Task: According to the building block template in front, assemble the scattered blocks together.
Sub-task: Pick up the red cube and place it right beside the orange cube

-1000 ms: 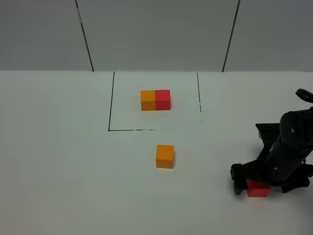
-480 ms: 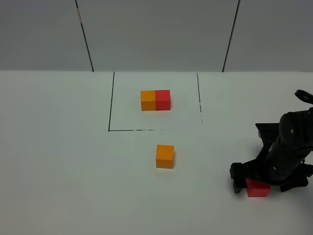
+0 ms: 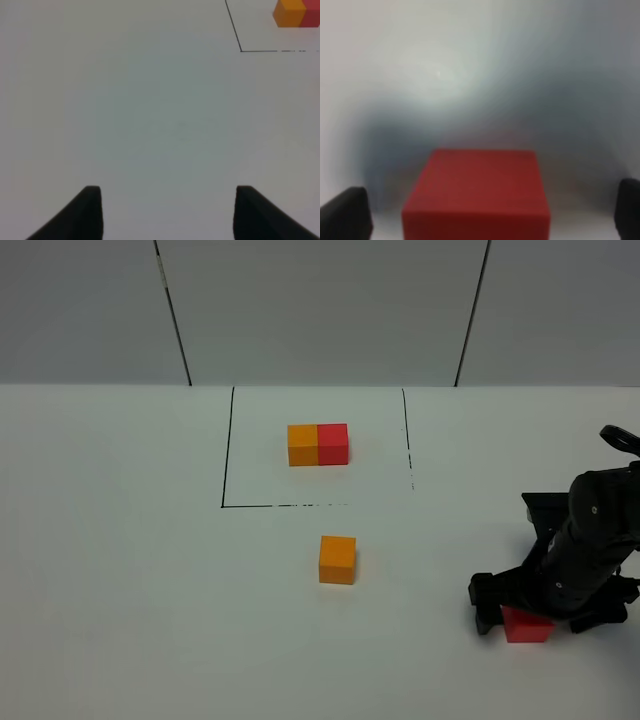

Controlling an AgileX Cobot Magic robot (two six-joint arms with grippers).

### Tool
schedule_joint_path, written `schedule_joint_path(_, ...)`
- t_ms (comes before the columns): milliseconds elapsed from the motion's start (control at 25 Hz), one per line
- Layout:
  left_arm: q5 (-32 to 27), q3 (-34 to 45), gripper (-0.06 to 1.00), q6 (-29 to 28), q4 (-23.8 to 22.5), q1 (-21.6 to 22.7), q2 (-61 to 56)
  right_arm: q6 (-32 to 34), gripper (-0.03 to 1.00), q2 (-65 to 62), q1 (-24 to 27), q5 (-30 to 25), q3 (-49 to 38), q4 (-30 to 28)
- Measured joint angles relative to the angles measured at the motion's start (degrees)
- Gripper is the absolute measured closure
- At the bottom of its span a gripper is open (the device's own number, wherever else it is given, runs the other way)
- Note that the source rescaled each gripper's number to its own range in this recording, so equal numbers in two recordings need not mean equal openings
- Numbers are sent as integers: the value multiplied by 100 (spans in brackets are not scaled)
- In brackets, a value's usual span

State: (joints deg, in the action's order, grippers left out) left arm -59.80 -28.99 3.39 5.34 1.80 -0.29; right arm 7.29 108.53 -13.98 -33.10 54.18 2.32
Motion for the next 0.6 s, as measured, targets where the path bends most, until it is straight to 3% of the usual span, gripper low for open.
schedule_joint_path(320, 0, 0, 71, 0, 0, 0, 0, 19, 9, 99, 0, -75, 58, -45)
schedule_joint_path(600, 0, 0, 71, 0, 0, 0, 0, 1, 40, 110, 6, -191, 60, -178)
